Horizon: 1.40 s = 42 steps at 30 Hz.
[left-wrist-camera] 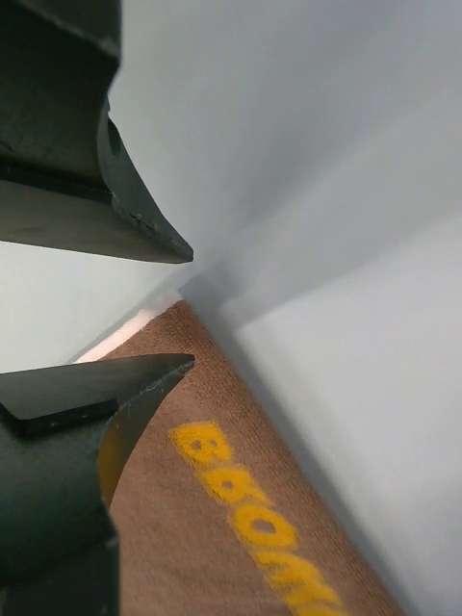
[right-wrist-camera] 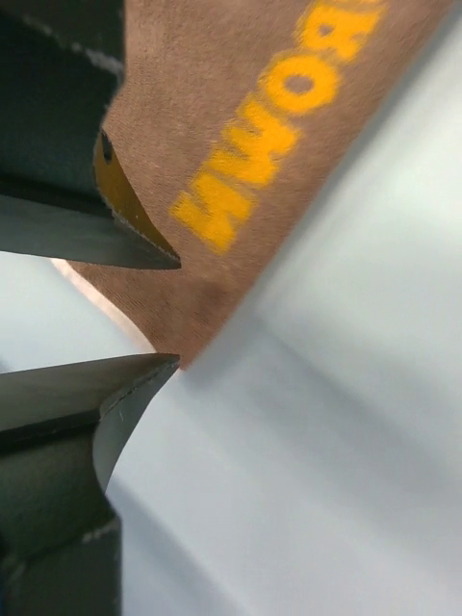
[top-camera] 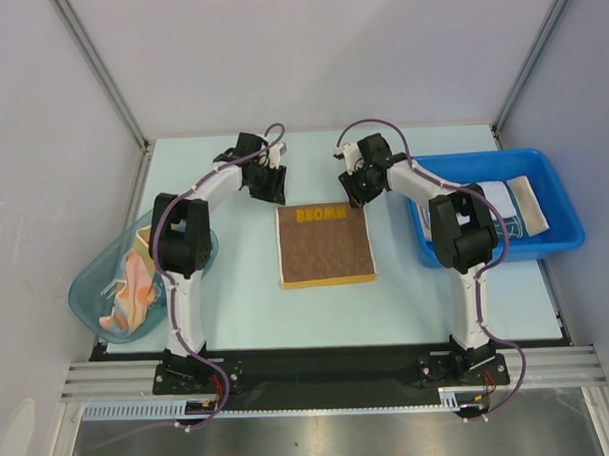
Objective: Fold and stack the towels
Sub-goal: Fold the towel
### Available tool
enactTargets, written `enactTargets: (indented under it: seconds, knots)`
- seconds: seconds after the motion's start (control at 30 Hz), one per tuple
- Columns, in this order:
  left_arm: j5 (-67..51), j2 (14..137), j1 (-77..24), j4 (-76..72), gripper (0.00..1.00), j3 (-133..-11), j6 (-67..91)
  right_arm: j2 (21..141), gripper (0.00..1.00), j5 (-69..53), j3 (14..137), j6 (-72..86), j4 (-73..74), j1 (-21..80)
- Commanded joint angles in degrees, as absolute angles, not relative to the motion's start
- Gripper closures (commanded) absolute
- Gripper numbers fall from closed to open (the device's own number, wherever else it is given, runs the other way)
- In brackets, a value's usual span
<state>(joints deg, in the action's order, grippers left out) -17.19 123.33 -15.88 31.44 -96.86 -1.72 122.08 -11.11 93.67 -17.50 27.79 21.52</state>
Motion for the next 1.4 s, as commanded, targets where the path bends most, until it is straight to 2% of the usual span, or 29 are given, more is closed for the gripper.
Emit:
enactTargets:
  seconds: [0.0,0.37,0.53,0.63,0.67,0.73,0.77,0.8,0.93,1.1,1.37]
  knots:
    - [-20.7,126.6,-16.3,36.3,0.52,-102.3,-9.0,125.1,0.54,-15.8,101.5,-23.5,35.3,20.2]
    - [-21.5,130.7,-16.2,38.9,0.51,-105.3,-14.3,134.6,0.59,-20.4,114.6,-29.2,46.4,18.6]
    - [-22.2,132.5,-16.2,40.8,0.57,-107.7,-15.6,136.2,0.6,-20.0,115.4,-30.0,47.4,17.8]
    - [-22.8,132.6,-16.2,40.8,0.68,-107.9,-15.6,136.3,0.74,-20.5,115.1,-30.5,47.5,17.5]
    - [-23.0,132.5,-16.2,40.7,0.82,-108.0,-15.6,136.3,0.77,-20.5,115.1,-30.7,47.6,17.3]
    - [-23.3,132.5,-16.2,40.9,0.96,-108.4,-15.4,136.0,0.83,-20.9,115.1,-30.9,47.7,17.2]
    - [-23.5,132.4,-16.2,41.1,1.0,-108.6,-15.5,135.9,0.86,-20.9,115.0,-31.0,47.8,17.1]
    - [-24.2,132.4,-16.2,41.3,1.0,-109.1,-15.5,135.6,0.91,-21.2,115.0,-31.2,47.8,17.1]
    - [-24.4,131.1,-16.2,41.4,1.0,-109.3,-15.3,133.7,1.0,-21.8,114.7,-32.0,47.3,17.1]
    - [-24.1,128.4,-15.5,39.8,1.0,-108.2,-13.3,130.4,1.0,-20.1,112.7,-32.9,45.1,17.1]
    - [-24.1,120.9,-14.8,39.4,0.99,-105.4,-12.2,119.0,1.0,-16.8,98.5,-32.0,31.7,17.0]
